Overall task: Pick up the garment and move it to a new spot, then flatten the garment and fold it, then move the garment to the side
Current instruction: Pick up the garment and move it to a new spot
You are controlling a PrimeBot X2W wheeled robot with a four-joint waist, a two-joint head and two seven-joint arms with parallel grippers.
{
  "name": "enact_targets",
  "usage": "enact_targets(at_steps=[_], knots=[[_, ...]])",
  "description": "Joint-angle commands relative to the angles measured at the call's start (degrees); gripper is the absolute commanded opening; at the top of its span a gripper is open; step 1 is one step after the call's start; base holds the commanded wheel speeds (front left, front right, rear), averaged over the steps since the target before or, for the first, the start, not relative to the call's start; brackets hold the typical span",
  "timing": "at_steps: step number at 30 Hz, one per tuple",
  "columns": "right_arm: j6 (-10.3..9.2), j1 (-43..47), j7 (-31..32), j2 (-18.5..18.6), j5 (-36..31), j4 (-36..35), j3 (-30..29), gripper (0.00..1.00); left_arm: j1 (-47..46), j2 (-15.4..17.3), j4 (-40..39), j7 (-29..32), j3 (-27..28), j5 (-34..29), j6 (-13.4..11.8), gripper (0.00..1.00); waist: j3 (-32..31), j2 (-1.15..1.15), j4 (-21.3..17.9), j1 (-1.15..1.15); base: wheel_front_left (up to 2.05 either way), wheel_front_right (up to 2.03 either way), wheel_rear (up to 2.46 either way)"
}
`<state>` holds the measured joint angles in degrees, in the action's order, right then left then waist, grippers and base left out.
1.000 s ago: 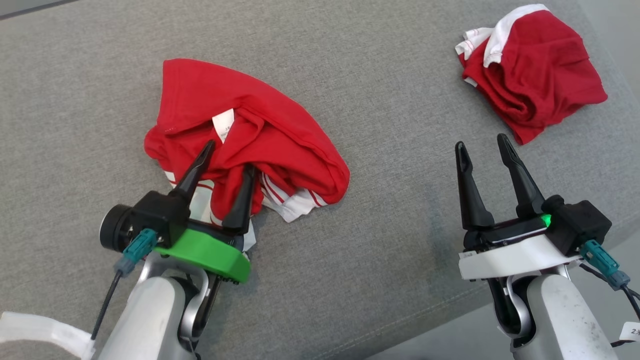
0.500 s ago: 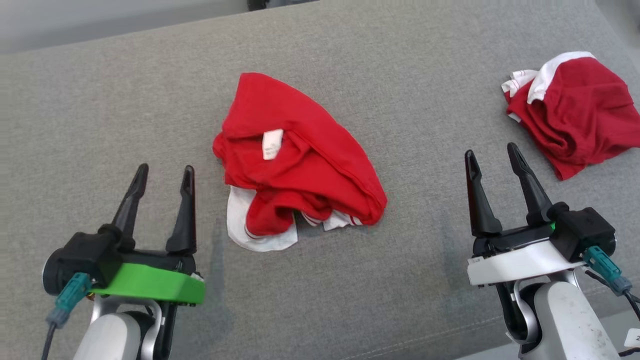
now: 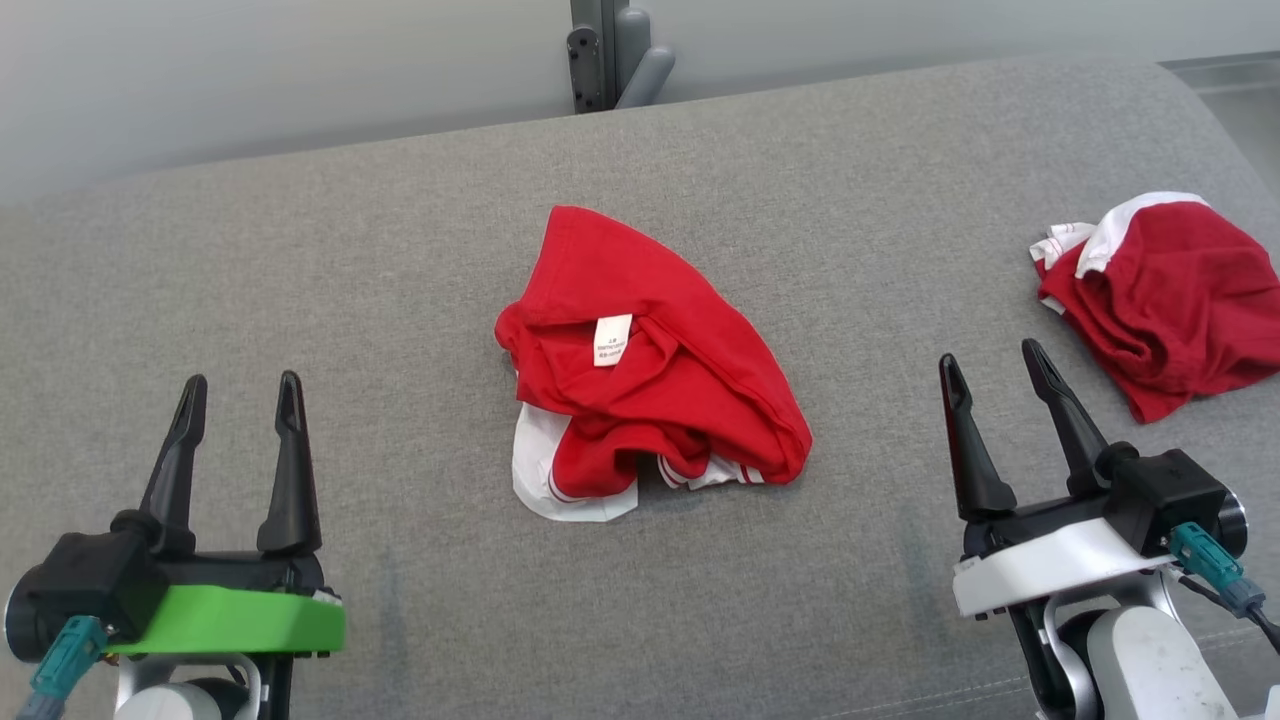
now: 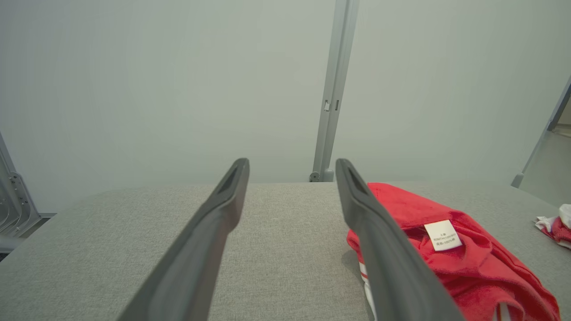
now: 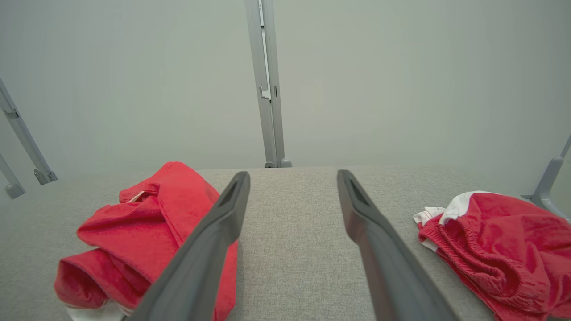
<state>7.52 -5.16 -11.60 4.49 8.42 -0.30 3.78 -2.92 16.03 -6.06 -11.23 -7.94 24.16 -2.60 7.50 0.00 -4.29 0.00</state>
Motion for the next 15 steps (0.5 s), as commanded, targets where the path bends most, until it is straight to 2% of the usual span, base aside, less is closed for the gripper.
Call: enact_targets(at_steps=[1,15], knots=[[-0.06,0.9,0.3,0.4,-0.2,-0.2,-0.1,1.0,1.1,0.5,-0.3,-0.1,-0.2,-0.2,-0.2,1.0,-1.6,0.0,0.4,0.0,0.0,0.0,0.0],[-0.06,3.4,1.9,0.8,0.4,-0.9,-1.3,1.0,4.8,0.6,-1.8,1.6,-1.9,-1.0,-1.5,1.0,-3.1,0.0,0.6,0.0,0.0,0.0,0.0]])
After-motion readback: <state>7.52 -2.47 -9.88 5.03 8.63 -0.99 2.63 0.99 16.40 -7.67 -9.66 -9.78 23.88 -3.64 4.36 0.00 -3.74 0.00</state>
